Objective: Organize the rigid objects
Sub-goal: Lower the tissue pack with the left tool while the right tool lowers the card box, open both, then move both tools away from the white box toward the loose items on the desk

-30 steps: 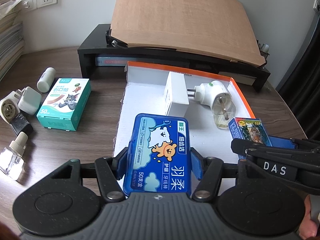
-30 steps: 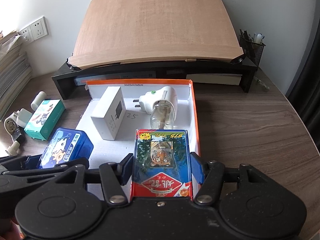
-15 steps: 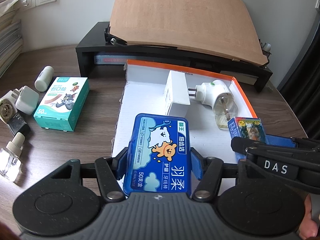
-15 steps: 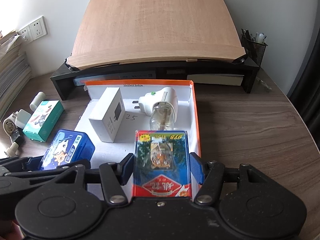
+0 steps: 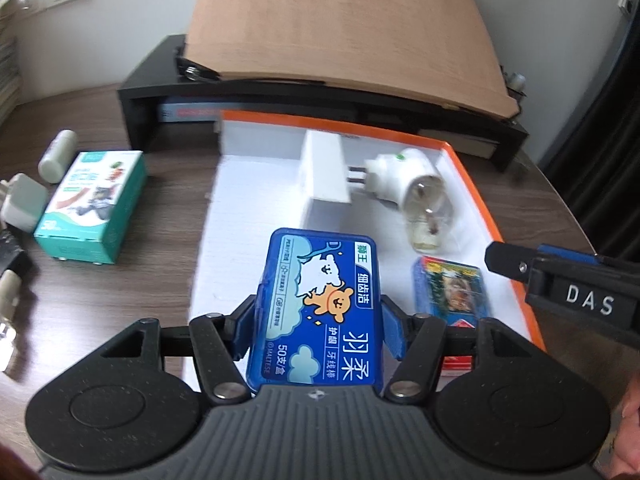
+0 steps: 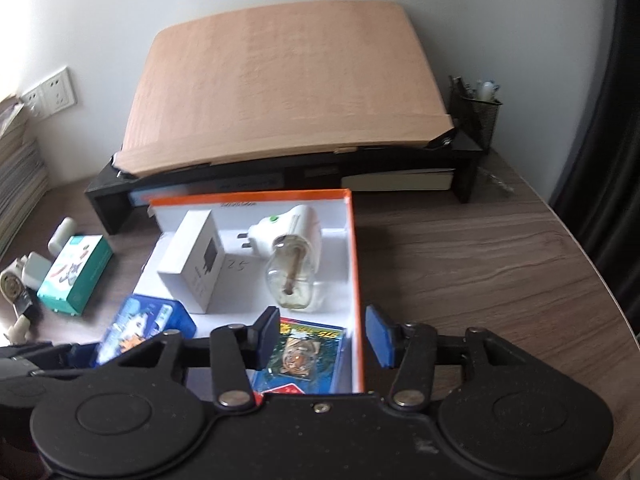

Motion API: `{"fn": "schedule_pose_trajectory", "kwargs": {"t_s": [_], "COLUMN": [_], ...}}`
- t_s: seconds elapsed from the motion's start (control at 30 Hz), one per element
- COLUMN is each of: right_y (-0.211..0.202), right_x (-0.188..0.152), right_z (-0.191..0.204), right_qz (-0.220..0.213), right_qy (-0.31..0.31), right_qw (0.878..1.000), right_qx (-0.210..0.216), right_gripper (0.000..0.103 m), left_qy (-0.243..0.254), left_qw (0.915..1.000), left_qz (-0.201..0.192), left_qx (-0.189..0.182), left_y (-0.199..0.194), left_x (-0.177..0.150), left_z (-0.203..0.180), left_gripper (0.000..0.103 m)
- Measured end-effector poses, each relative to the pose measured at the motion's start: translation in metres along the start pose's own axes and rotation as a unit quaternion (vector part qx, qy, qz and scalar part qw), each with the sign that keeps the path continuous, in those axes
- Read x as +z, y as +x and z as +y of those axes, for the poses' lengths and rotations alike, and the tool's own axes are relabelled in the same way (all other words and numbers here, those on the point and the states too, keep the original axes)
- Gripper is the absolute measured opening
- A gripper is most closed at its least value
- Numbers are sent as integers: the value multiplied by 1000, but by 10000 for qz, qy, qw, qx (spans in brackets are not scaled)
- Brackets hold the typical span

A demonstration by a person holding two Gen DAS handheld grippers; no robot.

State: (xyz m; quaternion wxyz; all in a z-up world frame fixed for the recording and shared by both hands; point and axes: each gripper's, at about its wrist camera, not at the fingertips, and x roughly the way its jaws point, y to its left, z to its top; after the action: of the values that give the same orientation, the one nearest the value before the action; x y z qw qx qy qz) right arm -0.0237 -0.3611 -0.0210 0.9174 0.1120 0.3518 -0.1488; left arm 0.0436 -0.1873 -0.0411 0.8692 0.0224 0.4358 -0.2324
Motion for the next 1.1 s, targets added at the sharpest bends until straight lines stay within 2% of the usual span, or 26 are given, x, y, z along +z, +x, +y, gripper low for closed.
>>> {"fn": "schedule_pose_trajectory", "kwargs": {"t_s": [0.07,0.23,0.4,0.43,1.1], "right_y": [-4,-16,-25,-26,-32], "right_x": [-1,-1,-4,-4,-17], "right_z": [-2,-3,12,17,151], "right_qz": [-31,-113,-96,-88,62], "right_qy": [42,168,180,168,-423], "right_qw": [10000,9997,9997,9998,9976], "right_qx": [-41,-144,-109,-86,549], "right_gripper": [65,71,75,78,79], "left_qy": [58,55,-16,-38,-753], "left_qw": [10000,9999,9998,9998,9941], "left_qz": [0,-84,-174,-184,-356], "left_qx": [-22,-123,-31,8,690], "left_y": [-1,-12,-29,-32,-91], "left_x": [0,2,4,4,-15], "left_z": [-3,1,18,23,150], "left_gripper": [75,77,80,80,82]}}
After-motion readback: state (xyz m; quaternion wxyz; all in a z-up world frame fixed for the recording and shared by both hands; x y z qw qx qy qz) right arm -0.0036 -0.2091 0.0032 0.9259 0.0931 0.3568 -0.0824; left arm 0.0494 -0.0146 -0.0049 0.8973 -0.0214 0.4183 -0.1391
